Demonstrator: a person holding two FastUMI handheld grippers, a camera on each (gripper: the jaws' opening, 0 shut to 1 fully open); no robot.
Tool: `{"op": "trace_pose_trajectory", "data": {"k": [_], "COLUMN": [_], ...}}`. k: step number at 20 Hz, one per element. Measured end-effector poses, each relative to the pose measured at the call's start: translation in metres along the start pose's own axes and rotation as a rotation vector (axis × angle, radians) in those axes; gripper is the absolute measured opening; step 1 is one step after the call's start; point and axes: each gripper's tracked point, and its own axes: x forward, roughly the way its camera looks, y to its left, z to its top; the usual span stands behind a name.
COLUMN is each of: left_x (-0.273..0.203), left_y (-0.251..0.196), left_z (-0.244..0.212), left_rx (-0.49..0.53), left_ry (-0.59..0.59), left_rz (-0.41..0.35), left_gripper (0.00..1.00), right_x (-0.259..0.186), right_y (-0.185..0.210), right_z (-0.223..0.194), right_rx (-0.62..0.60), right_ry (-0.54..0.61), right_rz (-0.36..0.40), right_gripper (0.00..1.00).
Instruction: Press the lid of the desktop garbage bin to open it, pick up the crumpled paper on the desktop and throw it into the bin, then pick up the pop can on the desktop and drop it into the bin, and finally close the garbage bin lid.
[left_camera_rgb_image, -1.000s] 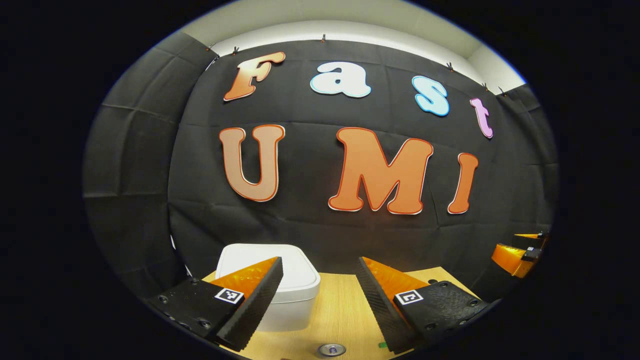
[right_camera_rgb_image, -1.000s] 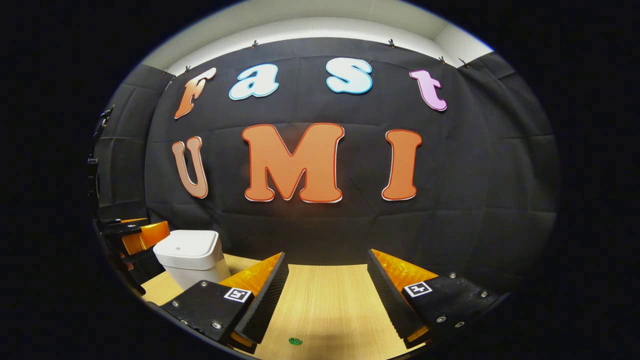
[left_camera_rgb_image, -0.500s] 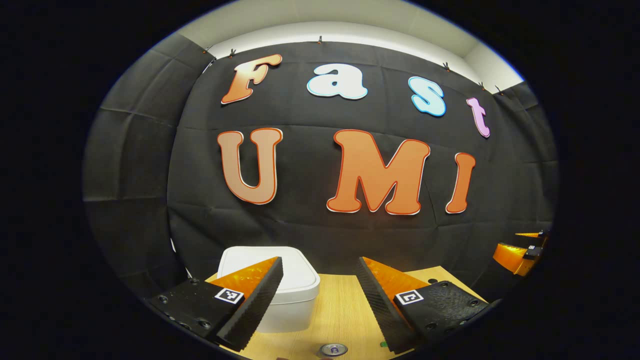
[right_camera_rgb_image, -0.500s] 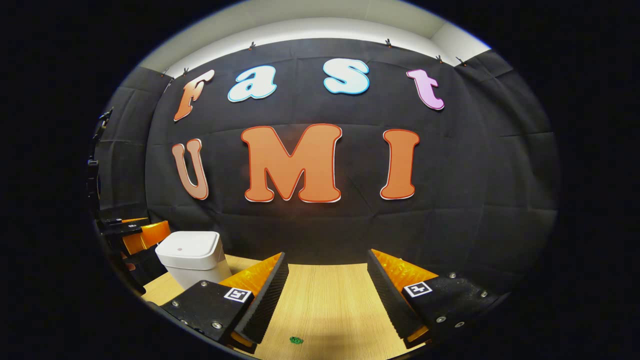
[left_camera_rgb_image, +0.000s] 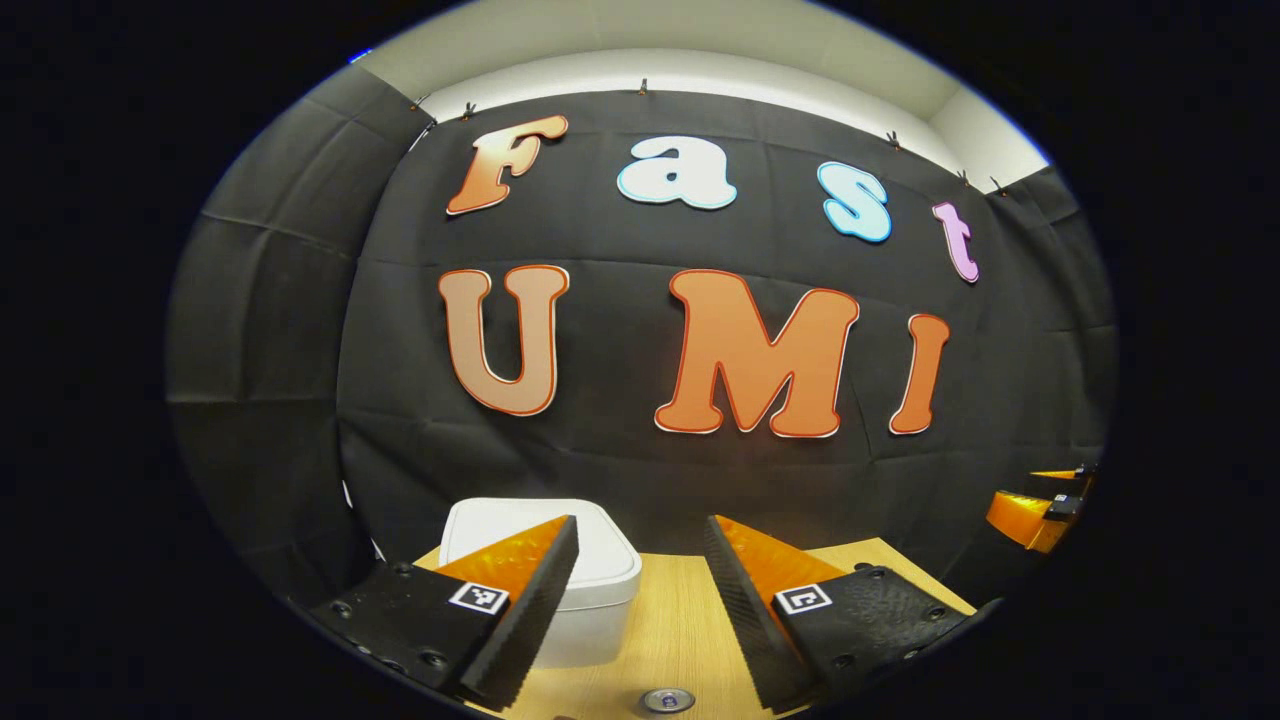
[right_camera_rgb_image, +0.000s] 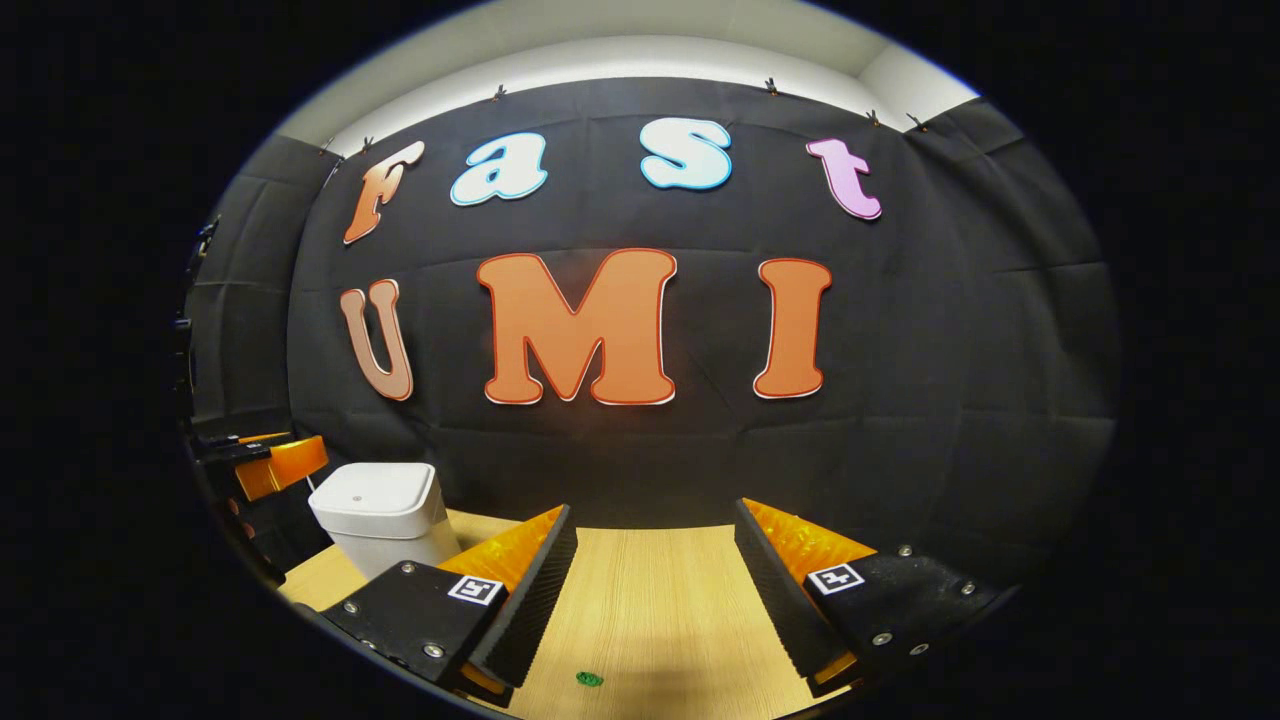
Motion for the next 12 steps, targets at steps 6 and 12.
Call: {"op": "trace_pose_trajectory", "data": {"k": [6, 12], "left_x": [-0.003, -0.003], "left_y": [0.01, 0.031], "left_z": [-0.003, -0.013], "left_rx": [-0.012, -0.02], "left_ry": [0.003, 0.039], "left_rz": [0.03, 0.06], "left_gripper": [0.31, 0.0], "right_x": [-0.002, -0.003], "right_y": [0.002, 0.001], "right_z": [0.001, -0.002], "right_rx": [-0.003, -0.002], "right_ry": [0.0, 0.01], "right_rz": [0.007, 0.004], "right_gripper": [1.0, 0.95]}}
